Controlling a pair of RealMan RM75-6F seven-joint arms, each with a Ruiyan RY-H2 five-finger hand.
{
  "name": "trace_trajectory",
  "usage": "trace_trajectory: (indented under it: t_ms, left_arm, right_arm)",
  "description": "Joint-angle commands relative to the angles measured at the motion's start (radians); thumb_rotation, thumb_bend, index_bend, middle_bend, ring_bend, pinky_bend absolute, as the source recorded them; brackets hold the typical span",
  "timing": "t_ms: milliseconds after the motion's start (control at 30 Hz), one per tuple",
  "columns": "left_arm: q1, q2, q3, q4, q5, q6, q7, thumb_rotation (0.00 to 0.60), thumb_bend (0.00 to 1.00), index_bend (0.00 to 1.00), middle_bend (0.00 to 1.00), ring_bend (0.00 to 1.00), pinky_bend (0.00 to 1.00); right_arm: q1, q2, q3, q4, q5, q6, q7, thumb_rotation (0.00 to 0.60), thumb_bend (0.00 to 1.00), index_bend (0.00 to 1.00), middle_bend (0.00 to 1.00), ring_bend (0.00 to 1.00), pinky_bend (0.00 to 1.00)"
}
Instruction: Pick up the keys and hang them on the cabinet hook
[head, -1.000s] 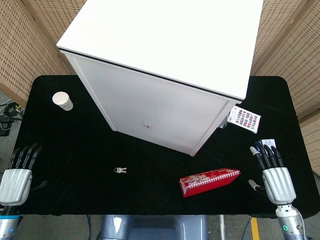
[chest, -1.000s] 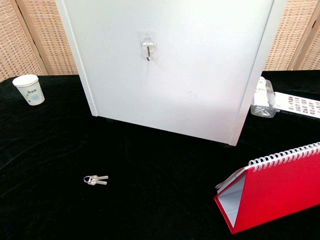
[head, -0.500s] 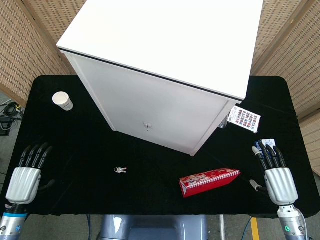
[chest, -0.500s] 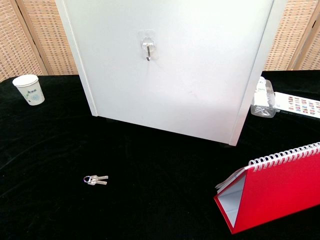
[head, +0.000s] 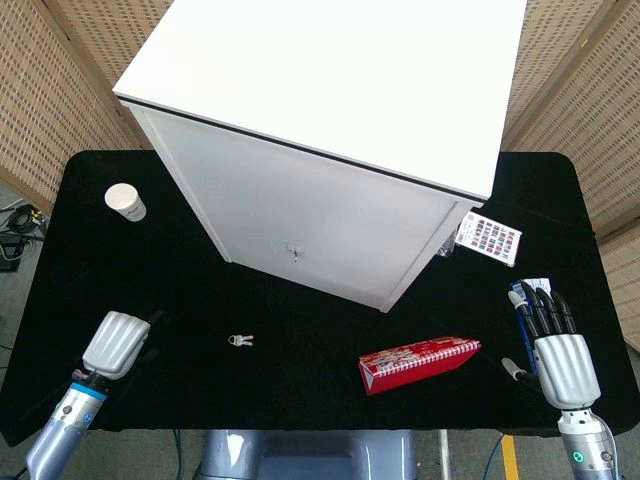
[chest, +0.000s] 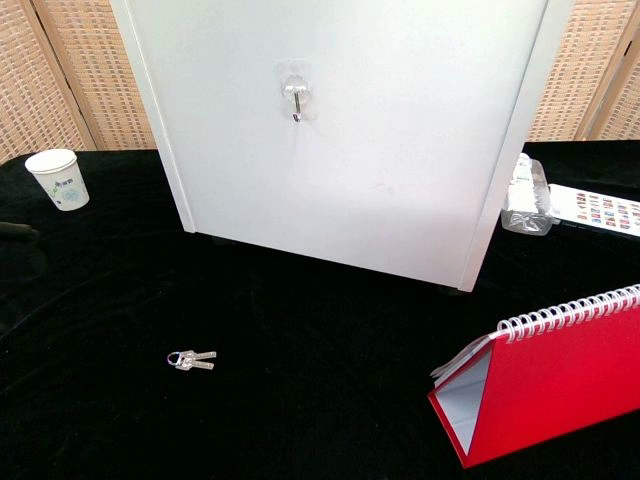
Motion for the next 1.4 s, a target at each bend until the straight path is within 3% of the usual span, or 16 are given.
trace_trajectory:
  t_ms: [33, 400, 733, 1067, 1400]
  left_arm:
    - [-0.074, -0.029, -0.029, 0.010, -0.063, -0.099, 0.045, 0.600, 0.24, 0.40, 0.92, 0.91, 0.79]
    - [-0.172, -0.138, -0.047, 0.082, -0.149, -0.209, 0.139, 0.600, 0.24, 0.48, 0.92, 0.91, 0.79]
    - [-0.204, -0.243, -0.021, 0.140, -0.175, -0.225, 0.199, 0.600, 0.24, 0.51, 0.93, 0.91, 0.79]
    - [-0.221, -0.303, -0.008, 0.199, -0.215, -0.244, 0.216, 0.600, 0.31, 0.50, 0.93, 0.91, 0.79]
    - [-0.243, -0.344, 0.004, 0.218, -0.205, -0.234, 0.211, 0.600, 0.31, 0.51, 0.93, 0.92, 0.79]
  right_arm:
    - [0.000, 0.001, 0.002, 0.001, 0.004, 0.000, 0.005, 0.600, 0.10, 0.08, 0.00, 0.00, 0.00]
    - [-0.001, 0.012, 0.011, 0.000, 0.016, 0.004, 0.034, 0.600, 0.10, 0.08, 0.00, 0.00, 0.00]
    - [-0.001, 0.019, 0.015, 0.000, 0.022, 0.004, 0.058, 0.600, 0.10, 0.08, 0.00, 0.00, 0.00]
    - [-0.002, 0.023, 0.017, -0.002, 0.022, 0.009, 0.070, 0.600, 0.10, 0.08, 0.00, 0.00, 0.00]
    - [-0.001, 0.024, 0.015, -0.004, 0.020, 0.005, 0.073, 0.600, 0.10, 0.08, 0.00, 0.00, 0.00]
